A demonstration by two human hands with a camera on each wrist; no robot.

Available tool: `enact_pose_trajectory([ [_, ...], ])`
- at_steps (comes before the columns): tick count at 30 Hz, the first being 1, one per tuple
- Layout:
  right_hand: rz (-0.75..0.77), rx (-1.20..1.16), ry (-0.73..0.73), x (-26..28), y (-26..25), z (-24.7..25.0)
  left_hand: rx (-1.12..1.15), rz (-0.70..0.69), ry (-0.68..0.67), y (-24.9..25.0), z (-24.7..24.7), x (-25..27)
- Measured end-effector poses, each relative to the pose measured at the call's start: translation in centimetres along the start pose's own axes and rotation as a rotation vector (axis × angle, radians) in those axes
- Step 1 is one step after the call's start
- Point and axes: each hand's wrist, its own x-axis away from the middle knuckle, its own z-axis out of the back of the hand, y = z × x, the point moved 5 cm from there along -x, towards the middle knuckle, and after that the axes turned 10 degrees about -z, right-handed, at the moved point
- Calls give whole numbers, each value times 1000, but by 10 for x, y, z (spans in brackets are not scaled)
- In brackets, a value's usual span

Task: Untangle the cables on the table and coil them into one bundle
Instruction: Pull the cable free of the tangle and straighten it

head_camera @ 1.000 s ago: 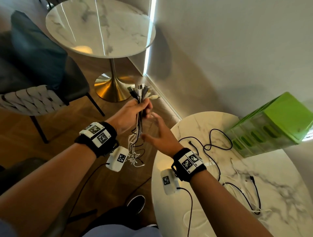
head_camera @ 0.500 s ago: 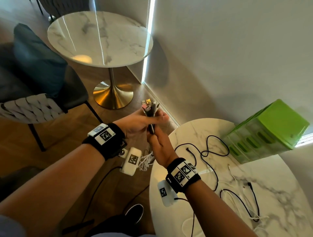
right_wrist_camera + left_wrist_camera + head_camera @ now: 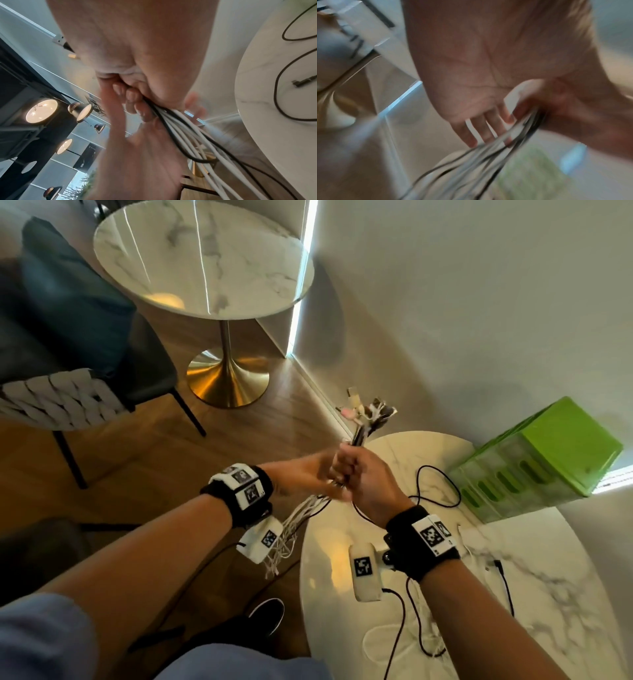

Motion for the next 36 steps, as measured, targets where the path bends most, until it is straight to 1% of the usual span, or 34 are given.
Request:
enact_pose_trajectory([
  [1, -22, -109, -34, 4, -2, 0, -127, 128, -114, -17, -9, 2],
  [2, -5, -171, -74, 10, -7, -1, -261, 231, -198, -33, -13, 4],
  [3, 24, -181, -98, 13, -9, -1, -382, 282, -234, -43, -11, 3],
  [4, 50, -165, -118, 16, -10, -3, -511, 287, -193, -48, -3, 0],
  [5, 66, -151, -160, 20, -12, -5, -662, 258, -60, -46, 12, -3],
  [6, 79, -107, -170, 22, -11, -6, -786, 179, 153, -38, 31, -4],
  [7, 114, -48, -166, 25, -11, -6, -851, 84, 383, -29, 51, -1],
  [8, 143, -9, -166, 26, -11, -6, -872, -24, 564, -18, 65, 3],
  [9, 165, 1, -163, 27, -9, -5, -870, -106, 685, -16, 77, 5],
  [10, 160, -28, -148, 27, -7, -5, -842, -153, 753, -13, 83, 7],
  [11, 171, -51, -137, 27, -6, -5, -804, -149, 771, -14, 86, 7],
  [12, 179, -77, -113, 26, -5, -3, -754, -111, 730, -18, 84, 5],
  [13, 193, -109, -78, 24, -5, -1, -716, -26, 623, -25, 77, 2],
  [15, 185, -197, -4, 20, -3, 6, -690, 205, 265, -46, 48, -4],
  [16, 152, -251, 28, 18, 1, 9, -659, 293, 94, -57, 31, -2],
  [17, 115, -295, 44, 16, 6, 13, -624, 353, -37, -66, 15, 1],
  [18, 83, -318, 54, 16, 11, 17, -606, 386, -129, -73, 2, 4],
  [20, 65, -323, 77, 17, 20, 25, -632, 419, -244, -79, -11, 3],
  [21, 72, -315, 90, 20, 22, 30, -598, 433, -284, -78, -14, 2],
  [22, 80, -302, 103, 23, 23, 33, -491, 433, -309, -72, -18, 0],
  [23, 85, -301, 109, 25, 24, 38, -347, 410, -305, -61, -20, -4],
  [24, 89, -307, 113, 29, 24, 43, -200, 348, -286, -45, -24, -10],
  [26, 83, -283, 118, 36, 27, 52, 24, 184, -214, -12, -29, -24],
  [27, 74, -254, 113, 39, 28, 54, 98, 118, -177, 2, -32, -30],
  [28, 67, -221, 107, 43, 31, 56, 140, 56, -177, 15, -36, -35],
  [30, 55, -197, 80, 52, 38, 62, 157, -53, -226, 34, -49, -46],
  [32, 71, -197, 40, 63, 42, 68, 165, -106, -230, 44, -59, -57],
  [34, 71, -192, 5, 72, 49, 73, 131, -84, -249, 49, -71, -65],
  [36, 79, -152, -4, 81, 55, 76, 1, -50, -313, 54, -86, -70],
])
